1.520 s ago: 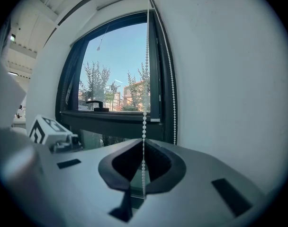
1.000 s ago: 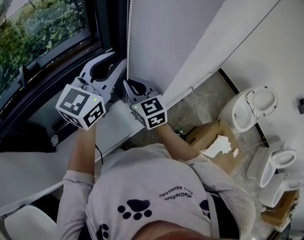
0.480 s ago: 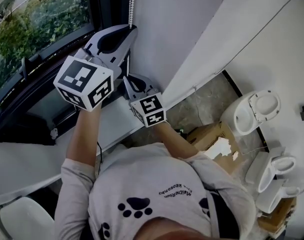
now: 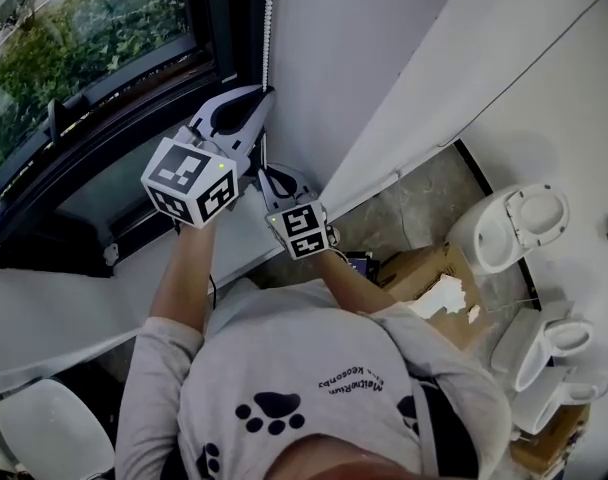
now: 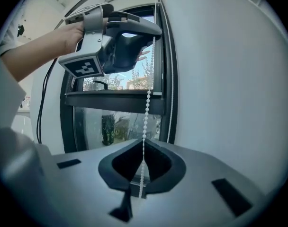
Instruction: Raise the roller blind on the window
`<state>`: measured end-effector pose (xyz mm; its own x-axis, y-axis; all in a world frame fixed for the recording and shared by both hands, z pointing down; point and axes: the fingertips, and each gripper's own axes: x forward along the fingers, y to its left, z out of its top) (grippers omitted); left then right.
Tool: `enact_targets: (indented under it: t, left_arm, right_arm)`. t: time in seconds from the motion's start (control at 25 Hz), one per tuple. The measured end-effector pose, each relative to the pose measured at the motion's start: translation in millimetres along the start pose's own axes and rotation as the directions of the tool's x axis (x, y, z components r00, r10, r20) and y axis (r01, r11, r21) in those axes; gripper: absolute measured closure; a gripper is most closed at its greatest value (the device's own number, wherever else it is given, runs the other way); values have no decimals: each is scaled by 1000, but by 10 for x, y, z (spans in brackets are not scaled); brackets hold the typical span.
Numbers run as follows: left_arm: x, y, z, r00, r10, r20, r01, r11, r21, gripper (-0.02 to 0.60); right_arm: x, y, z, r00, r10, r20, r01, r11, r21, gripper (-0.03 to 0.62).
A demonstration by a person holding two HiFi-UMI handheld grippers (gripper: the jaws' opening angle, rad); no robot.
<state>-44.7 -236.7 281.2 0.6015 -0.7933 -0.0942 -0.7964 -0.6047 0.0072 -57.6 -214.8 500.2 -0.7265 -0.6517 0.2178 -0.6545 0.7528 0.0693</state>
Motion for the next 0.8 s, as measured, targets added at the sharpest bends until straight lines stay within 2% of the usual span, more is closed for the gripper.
enact_targets:
  t: [0.36,0.6,0.8]
  left_arm:
    - [-136,29,-640,997,47,-65,-49,998,-26,566]
    - [-216,-2,-1108,991,55,-126,-66,994,-85,566]
    - [-283,-13,-1397,983,62,-175,-81,991,-108,566]
  right_arm:
    - [93,119,-625,987,38,-155,-35,999,19,580]
    - [59,185,-1099,958,60,-282,-53,998,33,580]
    - [39,214,-1365,939,68,-336,-71,997,4,580]
